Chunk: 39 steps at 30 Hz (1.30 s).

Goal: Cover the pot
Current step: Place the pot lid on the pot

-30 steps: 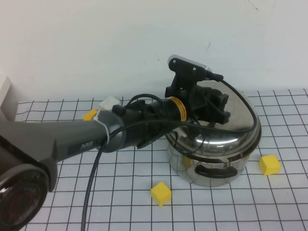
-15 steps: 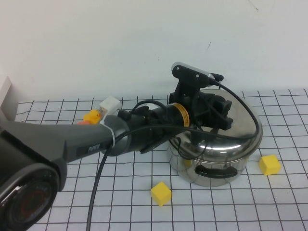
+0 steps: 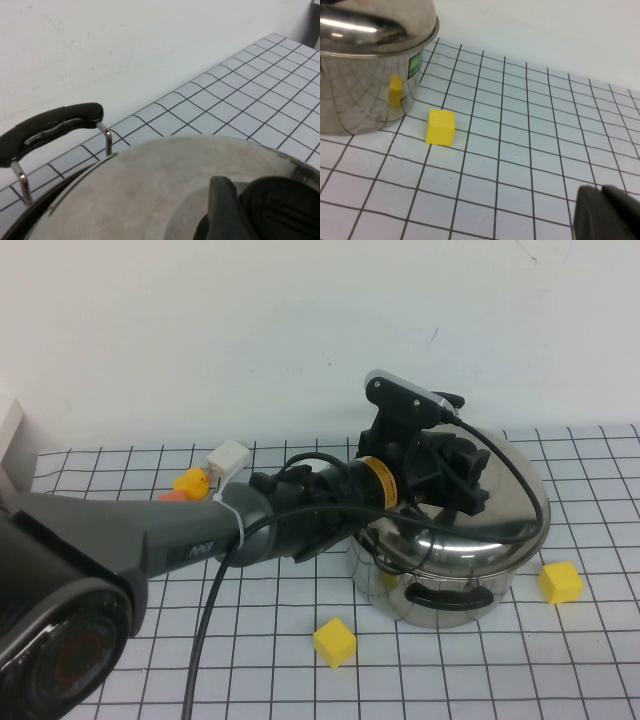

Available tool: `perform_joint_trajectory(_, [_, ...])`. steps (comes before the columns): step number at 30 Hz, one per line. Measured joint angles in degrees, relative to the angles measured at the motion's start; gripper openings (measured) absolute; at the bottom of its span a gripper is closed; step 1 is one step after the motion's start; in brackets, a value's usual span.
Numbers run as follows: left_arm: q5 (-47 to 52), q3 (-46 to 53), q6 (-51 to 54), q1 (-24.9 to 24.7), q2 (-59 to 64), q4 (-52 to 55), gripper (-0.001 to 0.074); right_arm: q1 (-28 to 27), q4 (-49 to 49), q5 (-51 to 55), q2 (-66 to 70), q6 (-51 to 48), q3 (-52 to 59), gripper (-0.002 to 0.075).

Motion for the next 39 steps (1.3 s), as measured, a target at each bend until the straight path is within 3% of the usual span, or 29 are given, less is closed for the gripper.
perform_joint_trajectory(12, [0.93,0.0,0.92,0.11,0.35,-5.61,0.0326,0.0,0.0,0.0,0.0,0.0,0.0,0.0009])
perform_joint_trajectory(39, [5.96,-0.26,-0.19,0.11,-0.39,-2.87,0.0326,0.0,0.0,0.0,0.0,0.0,0.0,0.0009])
